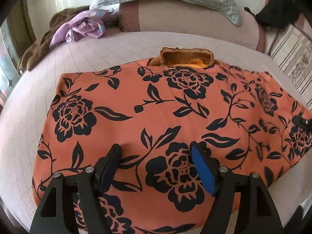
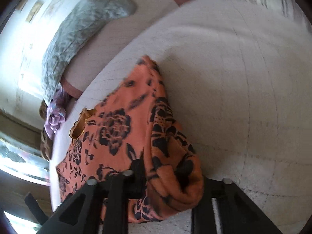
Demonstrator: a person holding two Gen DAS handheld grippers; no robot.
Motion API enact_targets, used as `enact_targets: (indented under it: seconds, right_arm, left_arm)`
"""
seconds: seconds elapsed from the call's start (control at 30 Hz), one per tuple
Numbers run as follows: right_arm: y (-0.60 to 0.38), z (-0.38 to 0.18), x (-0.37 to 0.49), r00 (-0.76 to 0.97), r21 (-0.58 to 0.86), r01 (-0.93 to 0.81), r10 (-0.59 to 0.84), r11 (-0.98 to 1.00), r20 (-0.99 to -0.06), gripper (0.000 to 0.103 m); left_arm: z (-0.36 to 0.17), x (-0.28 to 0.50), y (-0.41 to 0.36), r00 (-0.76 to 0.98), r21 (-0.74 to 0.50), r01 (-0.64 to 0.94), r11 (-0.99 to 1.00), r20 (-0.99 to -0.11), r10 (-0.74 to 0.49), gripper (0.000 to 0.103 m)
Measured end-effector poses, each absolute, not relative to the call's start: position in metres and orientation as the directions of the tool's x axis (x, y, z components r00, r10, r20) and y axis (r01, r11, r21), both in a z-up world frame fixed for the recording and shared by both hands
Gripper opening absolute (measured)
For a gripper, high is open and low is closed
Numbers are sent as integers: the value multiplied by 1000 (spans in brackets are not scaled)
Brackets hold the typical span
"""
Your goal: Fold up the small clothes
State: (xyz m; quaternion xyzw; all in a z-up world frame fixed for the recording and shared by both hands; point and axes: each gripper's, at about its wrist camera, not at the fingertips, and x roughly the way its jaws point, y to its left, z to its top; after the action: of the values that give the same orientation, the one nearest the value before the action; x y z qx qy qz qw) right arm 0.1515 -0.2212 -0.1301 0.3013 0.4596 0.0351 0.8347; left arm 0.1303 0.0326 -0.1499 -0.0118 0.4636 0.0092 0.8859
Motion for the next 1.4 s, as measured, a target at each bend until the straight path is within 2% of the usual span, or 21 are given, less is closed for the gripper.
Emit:
enact_targets:
  seconds: [0.17, 0.37, 0.47, 0.57, 0.63, 0.67, 0.7, 0.73, 0.77, 0.83, 1.0, 1.1, 1.2, 1.23, 1.3, 1.33, 1.4]
  right_arm:
    - [-163, -54, 148, 662, 462, 35, 326, 886, -675, 15]
    - [-31, 14, 126, 686, 384, -272, 457, 882, -565, 15]
    - [39, -3, 117, 604, 380, -380, 537, 843, -589, 15]
    - [104, -64, 126, 430, 345, -450, 539, 823, -724, 16]
    - [127, -109, 131, 325, 338, -443, 500, 830, -803, 25]
    - [131, -111, 126, 353, 309, -465, 494, 829, -794, 34]
    - [131, -106, 120, 379, 294, -487, 502, 823, -777, 48]
    - [130, -100, 115, 376, 306, -518, 534, 799, -758, 88]
    - [128, -94, 111, 363, 327, -532, 559, 781, -745, 96]
    - [115, -86, 104, 384, 331, -532, 571, 779, -726, 96]
    - [43, -76, 85, 436, 476, -426, 635, 770, -637, 96]
    - [12, -75, 77, 461, 506, -382, 634, 774, -621, 96]
    - [-10, -76, 75, 473, 533, -349, 636, 771, -610, 96]
    - [-15, -76, 75, 476, 537, -342, 635, 771, -608, 96]
    - [-28, -77, 70, 484, 549, -329, 637, 768, -601, 96]
    - [-31, -78, 69, 488, 553, -323, 636, 768, -598, 96]
    - [-36, -81, 69, 494, 560, -314, 636, 767, -593, 96]
  left_arm:
    - [-114, 100, 85, 666, -109, -115, 987, -746, -5, 74]
    - [-97, 54, 185, 692, -202, -301, 932, -719, 68, 74]
    - [-101, 43, 222, 688, -266, -367, 891, -722, 67, 74]
    - [-107, 41, 241, 680, -344, -374, 861, -733, 3, 74]
    - [-105, 41, 247, 688, -404, -340, 849, -722, -67, 75]
    - [-104, 40, 248, 698, -436, -320, 841, -708, -102, 75]
    - [-102, 40, 249, 709, -467, -302, 831, -693, -132, 75]
    - [-101, 40, 249, 713, -485, -295, 823, -685, -149, 75]
    - [-99, 42, 248, 716, -508, -284, 813, -676, -172, 75]
    - [-97, 47, 241, 714, -535, -256, 805, -666, -216, 75]
    - [-92, 60, 209, 681, -527, -187, 829, -678, -277, 75]
    - [-101, 80, 183, 619, -493, -134, 860, -719, -315, 75]
    - [-122, 101, 165, 534, -421, -165, 892, -798, -279, 73]
    - [-128, 105, 162, 515, -415, -166, 895, -810, -280, 63]
    - [-133, 111, 161, 480, -418, -194, 888, -829, -286, 21]
    - [-130, 111, 161, 483, -428, -195, 882, -825, -294, 16]
    - [-105, 104, 154, 545, -396, -150, 906, -798, -259, 14]
